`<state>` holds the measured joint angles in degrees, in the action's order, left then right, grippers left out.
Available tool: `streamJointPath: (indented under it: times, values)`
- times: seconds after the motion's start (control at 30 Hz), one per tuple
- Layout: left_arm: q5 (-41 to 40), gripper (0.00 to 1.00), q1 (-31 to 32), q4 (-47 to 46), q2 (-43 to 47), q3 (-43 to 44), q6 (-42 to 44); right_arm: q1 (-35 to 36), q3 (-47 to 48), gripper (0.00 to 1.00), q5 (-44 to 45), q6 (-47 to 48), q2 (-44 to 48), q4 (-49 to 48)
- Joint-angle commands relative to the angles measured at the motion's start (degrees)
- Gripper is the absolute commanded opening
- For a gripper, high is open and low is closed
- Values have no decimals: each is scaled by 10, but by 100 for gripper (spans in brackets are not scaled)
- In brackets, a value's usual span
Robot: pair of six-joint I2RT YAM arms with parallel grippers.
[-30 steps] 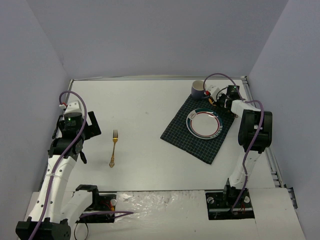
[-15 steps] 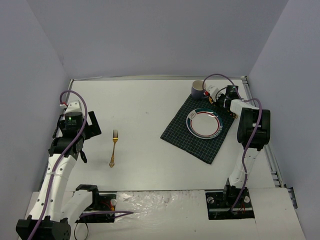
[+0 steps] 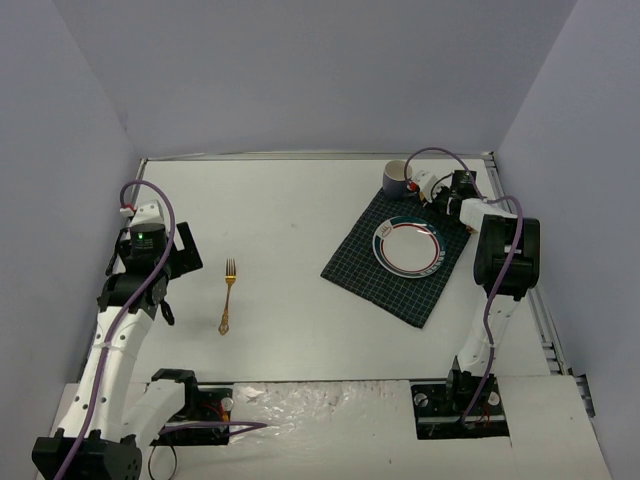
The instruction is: Set the dinner table for one person
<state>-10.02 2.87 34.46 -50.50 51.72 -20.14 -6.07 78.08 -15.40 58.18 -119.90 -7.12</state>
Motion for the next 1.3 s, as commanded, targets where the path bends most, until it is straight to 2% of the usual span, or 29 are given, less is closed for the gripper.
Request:
streamJointPath:
  times: [0.0, 0.4, 0.67, 0.9, 1.07, 1.2, 1.27]
  values:
    - [-10, 92, -3, -18, -4, 7, 3, -3, 23, 10, 7, 15, 6, -41]
    - [-12, 92, -3, -17, -4, 7, 3, 3, 4, 4, -5, 29, 14, -66]
    - [-12, 92, -2, -18, -5, 7, 3, 1, 0, 9, 5, 24, 9, -73]
    - [-10, 92, -3, -19, 2, 7, 2, 2, -26, 15, 27, -8, 70, -95]
    - [-3, 92, -3, -20, 17, 7, -1, 8, -82, 27, 67, -87, 185, -116]
    - [14, 92, -4, -22, 22, 5, -4, 28, -130, 44, 100, -189, 295, -121]
    - [21, 92, -3, -22, 22, 4, -6, 49, -154, 50, 123, -244, 340, -118]
